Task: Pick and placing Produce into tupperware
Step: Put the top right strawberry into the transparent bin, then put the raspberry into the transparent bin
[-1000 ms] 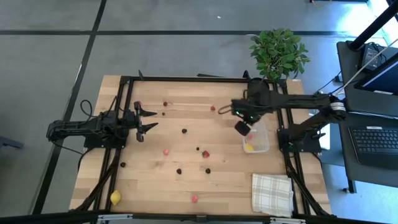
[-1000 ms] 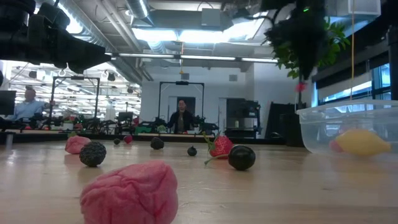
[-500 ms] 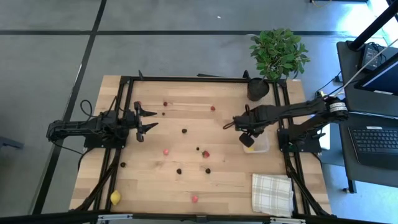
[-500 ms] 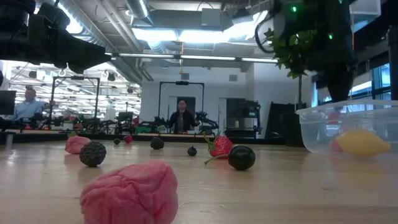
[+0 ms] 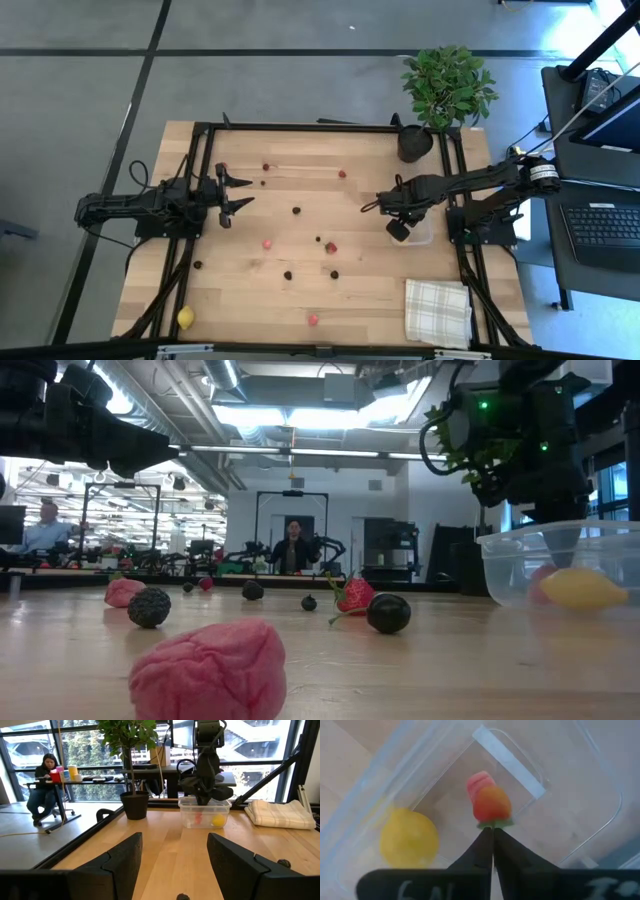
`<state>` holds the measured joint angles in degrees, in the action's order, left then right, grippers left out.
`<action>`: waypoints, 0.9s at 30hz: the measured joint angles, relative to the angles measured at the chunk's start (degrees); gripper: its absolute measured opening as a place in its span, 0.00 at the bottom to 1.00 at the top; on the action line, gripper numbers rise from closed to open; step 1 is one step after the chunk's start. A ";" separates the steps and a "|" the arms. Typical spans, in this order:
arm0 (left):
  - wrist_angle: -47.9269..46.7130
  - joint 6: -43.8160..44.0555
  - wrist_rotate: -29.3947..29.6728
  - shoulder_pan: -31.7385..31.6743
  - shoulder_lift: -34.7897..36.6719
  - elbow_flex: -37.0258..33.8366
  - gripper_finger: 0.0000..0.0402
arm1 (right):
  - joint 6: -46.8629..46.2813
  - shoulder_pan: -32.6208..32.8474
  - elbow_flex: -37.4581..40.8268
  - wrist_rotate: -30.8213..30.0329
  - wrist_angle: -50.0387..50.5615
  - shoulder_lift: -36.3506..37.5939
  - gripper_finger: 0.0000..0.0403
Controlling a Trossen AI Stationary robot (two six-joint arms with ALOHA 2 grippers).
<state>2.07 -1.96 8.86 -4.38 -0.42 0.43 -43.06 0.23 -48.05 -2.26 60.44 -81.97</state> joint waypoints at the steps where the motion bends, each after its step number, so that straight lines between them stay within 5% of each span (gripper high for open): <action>1: 0.00 0.00 0.00 0.02 0.00 0.01 0.54 | 0.08 0.00 0.00 -0.02 -0.02 0.00 0.07; 13: 0.00 0.00 0.00 0.00 0.00 0.01 0.54 | 0.03 -0.02 0.00 -0.02 0.02 0.00 0.11; 27: 0.00 0.00 0.00 0.01 0.00 0.01 0.54 | -0.25 -0.04 -2.33 -0.05 4.33 0.00 0.39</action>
<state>2.07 -1.96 8.86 -4.37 -0.43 0.43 -43.31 0.19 -50.38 -2.31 64.77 -81.97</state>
